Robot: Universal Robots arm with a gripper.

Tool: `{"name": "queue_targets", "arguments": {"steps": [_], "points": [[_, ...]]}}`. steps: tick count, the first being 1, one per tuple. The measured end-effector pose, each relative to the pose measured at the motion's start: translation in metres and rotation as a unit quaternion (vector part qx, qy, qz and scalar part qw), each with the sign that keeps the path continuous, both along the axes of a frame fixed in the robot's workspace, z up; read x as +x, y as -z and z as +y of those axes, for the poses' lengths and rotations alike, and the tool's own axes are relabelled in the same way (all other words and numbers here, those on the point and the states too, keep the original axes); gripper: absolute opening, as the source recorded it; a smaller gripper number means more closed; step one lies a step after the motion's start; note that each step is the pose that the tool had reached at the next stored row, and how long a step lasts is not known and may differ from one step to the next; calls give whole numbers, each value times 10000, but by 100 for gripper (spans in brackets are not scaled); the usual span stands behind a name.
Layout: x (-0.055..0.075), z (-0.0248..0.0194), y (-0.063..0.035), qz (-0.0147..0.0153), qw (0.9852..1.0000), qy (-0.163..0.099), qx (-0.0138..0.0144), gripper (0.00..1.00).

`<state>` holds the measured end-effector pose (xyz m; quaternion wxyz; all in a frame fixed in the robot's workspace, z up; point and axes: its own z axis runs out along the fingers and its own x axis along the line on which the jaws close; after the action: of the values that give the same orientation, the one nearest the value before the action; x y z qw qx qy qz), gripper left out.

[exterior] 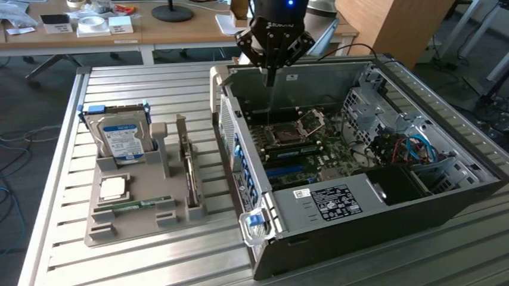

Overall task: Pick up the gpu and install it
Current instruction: 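Reach for the gpu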

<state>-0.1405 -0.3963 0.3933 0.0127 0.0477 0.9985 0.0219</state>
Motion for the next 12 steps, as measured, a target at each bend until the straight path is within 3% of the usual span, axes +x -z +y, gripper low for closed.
{"name": "queue_targets", "arguments": {"steps": [12], "points": [[-310,19,0,-7,10000,71,0,11]]}}
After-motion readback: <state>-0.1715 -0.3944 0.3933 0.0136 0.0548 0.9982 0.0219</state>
